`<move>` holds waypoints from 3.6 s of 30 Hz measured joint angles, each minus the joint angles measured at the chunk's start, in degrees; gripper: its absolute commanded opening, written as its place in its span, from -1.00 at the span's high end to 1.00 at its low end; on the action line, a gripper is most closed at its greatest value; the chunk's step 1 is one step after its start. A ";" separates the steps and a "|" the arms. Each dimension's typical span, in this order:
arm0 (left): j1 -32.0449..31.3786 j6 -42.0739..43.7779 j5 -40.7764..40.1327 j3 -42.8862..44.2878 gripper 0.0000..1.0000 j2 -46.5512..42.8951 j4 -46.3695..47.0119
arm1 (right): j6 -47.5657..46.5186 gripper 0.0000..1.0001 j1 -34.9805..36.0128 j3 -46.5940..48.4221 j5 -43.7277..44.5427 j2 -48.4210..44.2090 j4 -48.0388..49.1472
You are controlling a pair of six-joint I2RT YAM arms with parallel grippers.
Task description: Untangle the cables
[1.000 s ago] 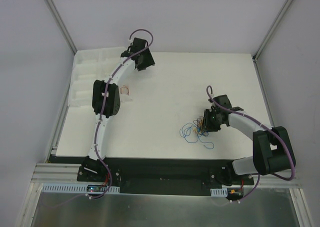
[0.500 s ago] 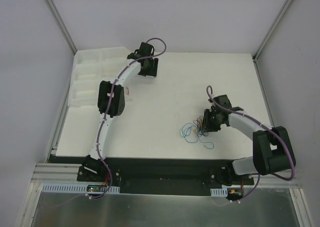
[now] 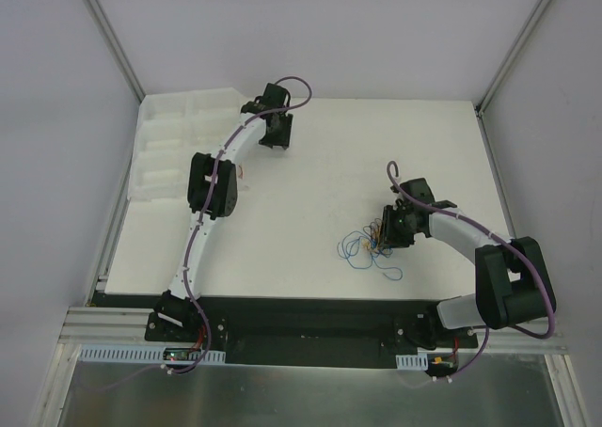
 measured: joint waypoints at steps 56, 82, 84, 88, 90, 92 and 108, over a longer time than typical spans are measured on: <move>-2.73 10.73 -5.84 -1.62 1.00 -0.57 2.86 | 0.00 0.36 0.50 0.39 0.63 0.24 -0.35; 0.39 -35.85 -8.52 -30.21 -0.29 -16.20 20.70 | -0.09 0.37 0.59 0.50 0.76 0.35 -0.44; -0.52 -41.00 -11.82 -32.15 -0.32 -17.35 22.95 | -0.09 0.37 0.66 0.55 0.85 0.37 -0.48; -1.84 -53.33 -18.18 -38.73 -0.32 -18.73 27.08 | -0.09 0.37 0.70 0.59 0.85 0.42 -0.50; -1.86 -59.58 -21.44 -40.96 -0.31 -19.76 29.31 | -0.13 0.37 0.74 0.66 0.90 0.46 -0.57; -1.81 -64.13 -24.17 -42.01 -0.30 -20.00 30.34 | -0.15 0.37 0.76 0.66 0.92 0.46 -0.61; -1.03 -80.56 -38.93 -40.52 0.66 -15.89 32.04 | -0.15 0.37 0.76 0.66 0.90 0.46 -0.66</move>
